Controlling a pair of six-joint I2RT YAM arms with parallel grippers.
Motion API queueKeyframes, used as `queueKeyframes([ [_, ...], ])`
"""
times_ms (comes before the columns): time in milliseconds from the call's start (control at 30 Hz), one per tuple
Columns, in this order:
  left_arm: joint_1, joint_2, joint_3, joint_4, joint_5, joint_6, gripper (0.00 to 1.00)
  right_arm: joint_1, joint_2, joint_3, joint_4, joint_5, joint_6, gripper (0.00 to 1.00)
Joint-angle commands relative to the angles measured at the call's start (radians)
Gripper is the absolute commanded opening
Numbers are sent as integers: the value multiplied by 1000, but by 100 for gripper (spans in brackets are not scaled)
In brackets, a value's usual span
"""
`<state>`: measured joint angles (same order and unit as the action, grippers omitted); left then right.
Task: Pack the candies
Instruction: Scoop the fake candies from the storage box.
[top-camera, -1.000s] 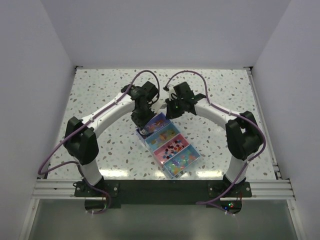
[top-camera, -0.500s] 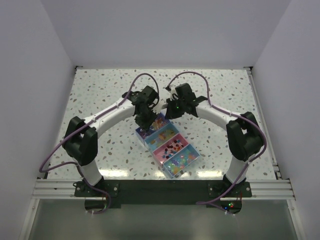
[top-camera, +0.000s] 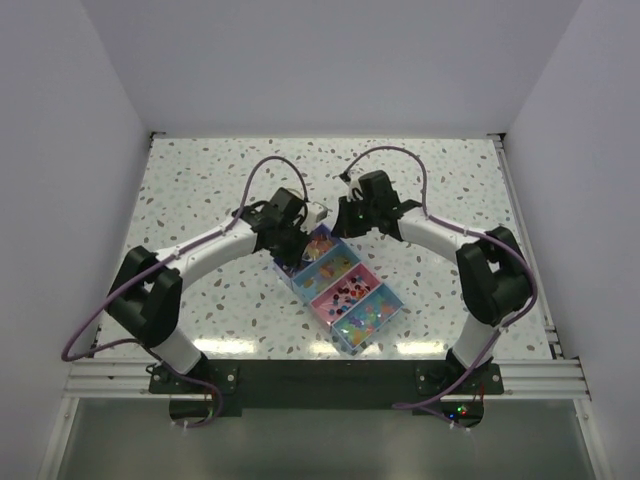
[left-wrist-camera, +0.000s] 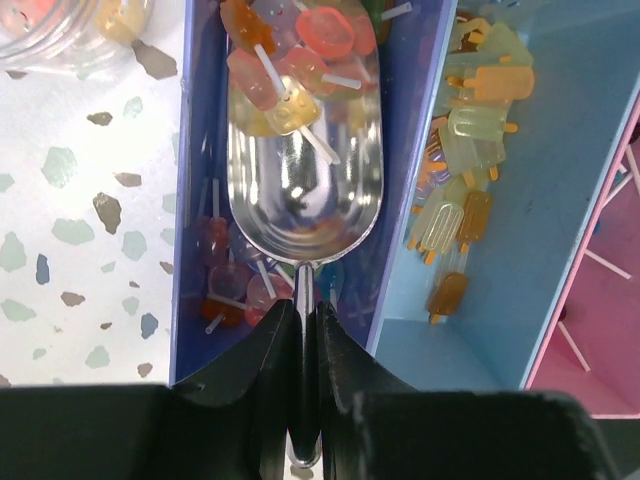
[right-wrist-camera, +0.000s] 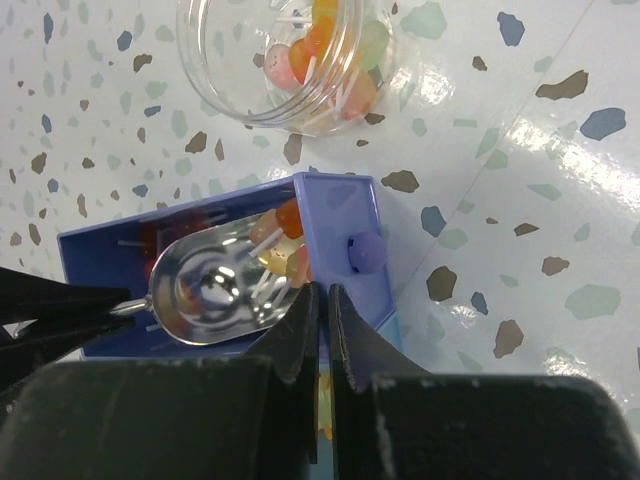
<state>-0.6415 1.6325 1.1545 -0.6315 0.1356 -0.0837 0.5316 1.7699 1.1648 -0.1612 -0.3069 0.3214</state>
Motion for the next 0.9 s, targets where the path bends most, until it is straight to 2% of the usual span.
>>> queueKeyframes([
  [0, -18, -23, -96, 380, 42, -50, 0, -7, 7, -57, 20, -17, 44, 0],
  [167, -15, -132, -266, 541, 7, -50, 0, -47, -18, -85, 11, 2, 10, 0],
  [333, -14, -223, -355, 660, 13, -41, 0, -47, -23, -102, 14, -1, 1, 0],
  [667, -14, -356, -460, 725, -17, 7, 0, -56, -20, -108, 2, 29, -25, 0],
  [867, -15, -378, -499, 756, -7, 15, 0, -59, -15, -108, 3, 31, -28, 0],
])
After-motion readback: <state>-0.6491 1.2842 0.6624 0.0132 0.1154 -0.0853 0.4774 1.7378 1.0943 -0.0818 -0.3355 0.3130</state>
